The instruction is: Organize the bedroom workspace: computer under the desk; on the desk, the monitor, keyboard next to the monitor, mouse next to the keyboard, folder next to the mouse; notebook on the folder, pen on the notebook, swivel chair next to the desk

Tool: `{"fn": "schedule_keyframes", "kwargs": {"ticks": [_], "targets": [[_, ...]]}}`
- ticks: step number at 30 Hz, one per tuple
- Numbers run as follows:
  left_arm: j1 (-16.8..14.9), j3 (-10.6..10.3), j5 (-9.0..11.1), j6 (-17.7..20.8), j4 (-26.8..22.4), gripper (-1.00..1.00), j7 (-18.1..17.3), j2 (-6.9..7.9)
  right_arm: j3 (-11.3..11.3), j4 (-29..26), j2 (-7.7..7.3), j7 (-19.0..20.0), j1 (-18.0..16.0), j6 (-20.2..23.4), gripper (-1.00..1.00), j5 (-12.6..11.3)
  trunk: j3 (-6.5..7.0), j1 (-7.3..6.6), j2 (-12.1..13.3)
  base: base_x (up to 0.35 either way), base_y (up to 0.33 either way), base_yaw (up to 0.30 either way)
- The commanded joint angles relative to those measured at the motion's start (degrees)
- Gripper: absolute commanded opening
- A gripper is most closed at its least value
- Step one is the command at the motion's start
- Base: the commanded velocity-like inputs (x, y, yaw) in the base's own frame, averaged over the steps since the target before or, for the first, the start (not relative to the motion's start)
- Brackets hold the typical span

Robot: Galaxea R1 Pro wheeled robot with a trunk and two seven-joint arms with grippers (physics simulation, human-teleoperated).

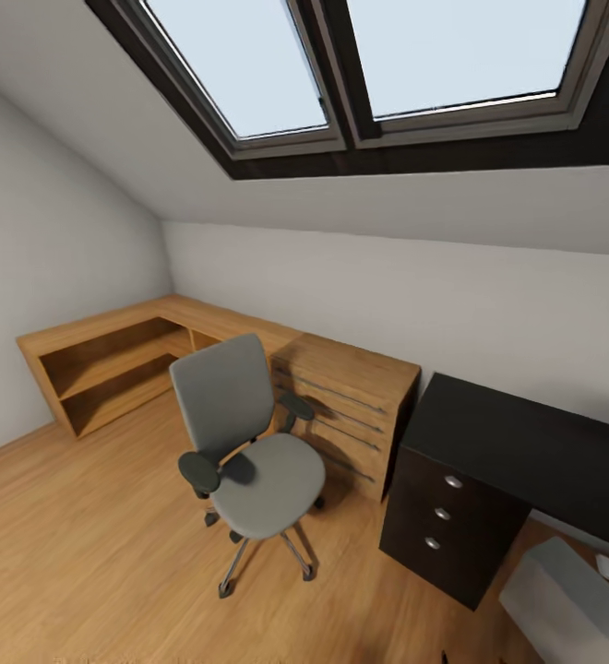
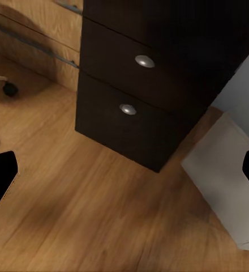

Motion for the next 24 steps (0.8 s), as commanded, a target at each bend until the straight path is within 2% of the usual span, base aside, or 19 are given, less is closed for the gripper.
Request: {"fn": "schedule_keyframes", "kwargs": {"ticks": [1, 8, 13, 18, 24], "targets": [[-0.06, -0.49, 0.16, -0.12, -0.09, 1.0, 0.49, 0.07, 0.52, -0.06, -0.01, -0.34, -0.02, 0.01, 1.0, -0.25, -0.15, 0.03, -0.13, 0.0, 0.0, 0.263], [-0.06, -0.48, 0.1, -0.17, 0.4, 1.0, 0.43, 0.15, 0.6, 0.05, 0.08, -0.29, -0.02, 0.52, 1.0, -0.24, -0.19, 0.03, -0.13, 0.0, 0.0, 0.274], [-0.06, -0.45, 0.08, -0.14, 0.64, 1.0, 0.42, 0.16, 0.65, 1.52, 0.07, -0.02, -0.02, 3.6, 1.0, 0.25, -0.19, 0.03, -0.13, 0.0, 0.0, 0.283], [-0.06, -0.47, 0.07, -0.12, 0.69, 1.0, 0.42, 0.17, 0.62, 2.63, -0.07, 0.08, -0.02, 7.58, 1.0, 3.03, -0.19, 0.03, -0.13, 0.0, 0.0, 0.284], [-0.06, -0.48, 0.07, -0.08, 0.7, 1.0, 0.42, 0.17, 0.64, 3.41, 0.12, 0.09, 0.04, 8.38, 1.0, 5.24, -0.19, 0.03, -0.13, 0.0, 0.0, 0.284]]}}
